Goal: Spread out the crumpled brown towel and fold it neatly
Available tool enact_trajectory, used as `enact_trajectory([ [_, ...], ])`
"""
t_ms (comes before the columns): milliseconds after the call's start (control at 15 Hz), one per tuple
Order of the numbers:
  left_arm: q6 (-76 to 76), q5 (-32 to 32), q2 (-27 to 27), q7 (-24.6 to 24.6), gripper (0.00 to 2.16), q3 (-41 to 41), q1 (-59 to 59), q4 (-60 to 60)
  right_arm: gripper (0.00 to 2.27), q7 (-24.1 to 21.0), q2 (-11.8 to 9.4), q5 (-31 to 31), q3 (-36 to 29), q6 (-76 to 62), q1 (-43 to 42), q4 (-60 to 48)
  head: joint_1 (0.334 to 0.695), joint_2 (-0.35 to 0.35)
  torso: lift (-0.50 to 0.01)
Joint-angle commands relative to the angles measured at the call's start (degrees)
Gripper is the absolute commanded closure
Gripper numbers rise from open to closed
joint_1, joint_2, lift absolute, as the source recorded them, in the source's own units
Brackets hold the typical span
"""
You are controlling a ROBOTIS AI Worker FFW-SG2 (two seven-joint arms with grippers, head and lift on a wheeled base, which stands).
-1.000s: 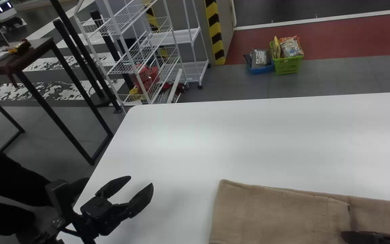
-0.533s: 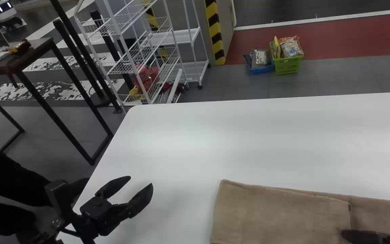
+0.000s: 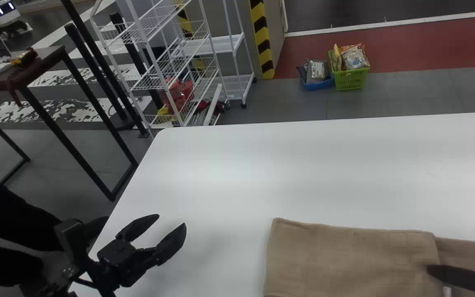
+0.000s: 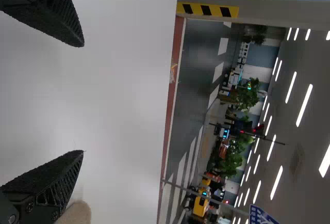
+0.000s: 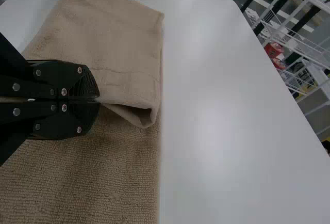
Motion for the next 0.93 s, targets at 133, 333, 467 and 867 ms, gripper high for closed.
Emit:
enact_trajectory([
  [133,0.0,0.0,-0.1,0.0,0.07,0.0,-0.1,0.0,1.15,0.9,-0.1,-3.4,-6.5,0.1,0.6,-3.7,0.695,0.350,-0.128],
  [333,0.0,-0.1,-0.1,0.1,0.07,-0.4,-0.2,-0.1,1.15,1.7,-0.2,-5.4,-9.7,0.1,1.9,-6.6,0.695,0.335,-0.128],
  [467,0.0,-0.3,-0.1,0.3,0.07,-0.5,-0.2,-0.2,1.15,1.7,-0.3,-5.7,-10.1,0.1,2.5,-7.5,0.695,0.316,-0.128],
  [867,0.2,-0.4,-0.1,0.0,0.07,-0.9,-0.1,-0.9,1.15,1.7,0.6,-8.9,-9.2,0.1,1.7,-7.9,0.695,0.327,-0.128],
])
